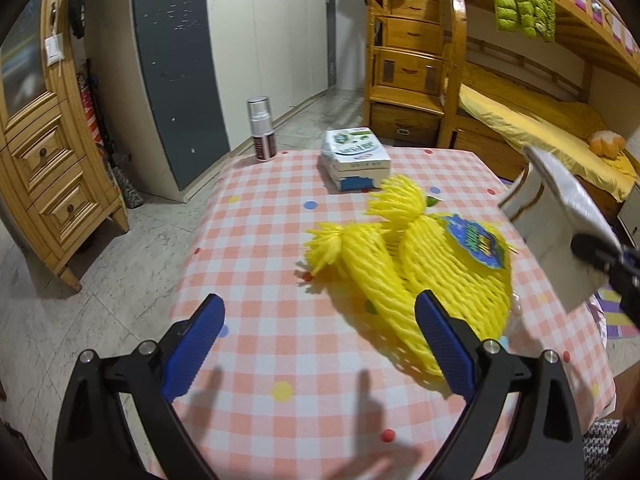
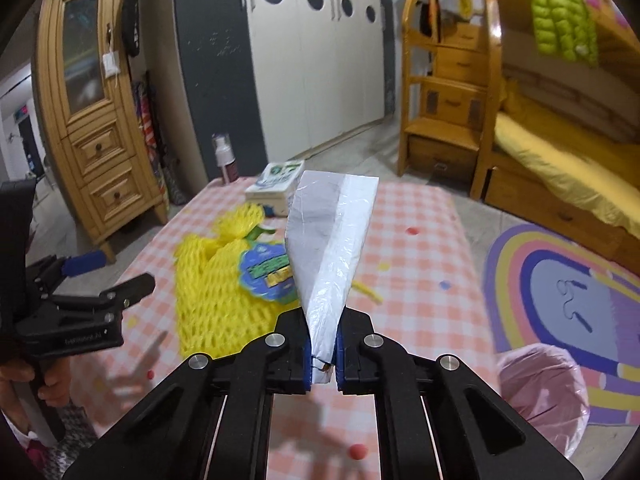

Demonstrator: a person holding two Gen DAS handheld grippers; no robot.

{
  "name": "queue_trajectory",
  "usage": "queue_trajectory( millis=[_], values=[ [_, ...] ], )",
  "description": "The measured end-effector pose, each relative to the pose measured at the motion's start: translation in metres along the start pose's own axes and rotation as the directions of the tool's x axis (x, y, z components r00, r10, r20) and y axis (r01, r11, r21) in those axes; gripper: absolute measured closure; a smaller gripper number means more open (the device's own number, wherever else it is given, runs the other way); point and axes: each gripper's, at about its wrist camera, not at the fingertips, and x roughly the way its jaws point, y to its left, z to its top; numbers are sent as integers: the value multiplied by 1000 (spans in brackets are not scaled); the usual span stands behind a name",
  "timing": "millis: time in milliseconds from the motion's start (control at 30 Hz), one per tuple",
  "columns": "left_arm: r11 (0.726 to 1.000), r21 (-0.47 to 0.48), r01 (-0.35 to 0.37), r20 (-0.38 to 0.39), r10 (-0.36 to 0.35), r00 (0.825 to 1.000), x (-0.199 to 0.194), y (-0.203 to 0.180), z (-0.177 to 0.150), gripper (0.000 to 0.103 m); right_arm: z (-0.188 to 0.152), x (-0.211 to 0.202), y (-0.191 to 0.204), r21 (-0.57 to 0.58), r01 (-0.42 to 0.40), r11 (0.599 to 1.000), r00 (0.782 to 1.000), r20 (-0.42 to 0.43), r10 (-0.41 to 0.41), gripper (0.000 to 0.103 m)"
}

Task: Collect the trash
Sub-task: 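Grasp the white paper packet with the right tool while the left tool grasps the yellow foam net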

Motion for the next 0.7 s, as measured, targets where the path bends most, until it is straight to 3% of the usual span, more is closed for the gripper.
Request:
queue_trajectory(
  millis=[167,367,567,700],
  values=[
    [998,40,55,-15,-54,998,1,-22,-3,10,-1,3,-10,6,51,999,999,-5,-51,95],
    [983,140,121,-23,-119,993,-4,-58,-10,24,-3,3,-14,19,79,997,997,-6,-79,95],
    [953,288,96,18,-105,994,-11,-94,-22,24,-4,0,-22,43,85,995,996,-10,-84,95],
    [933,354,68,-11,-68,998,3,-111,-28,24,-4,0,-27,62,77,995,997,-16,-77,95]
  ],
)
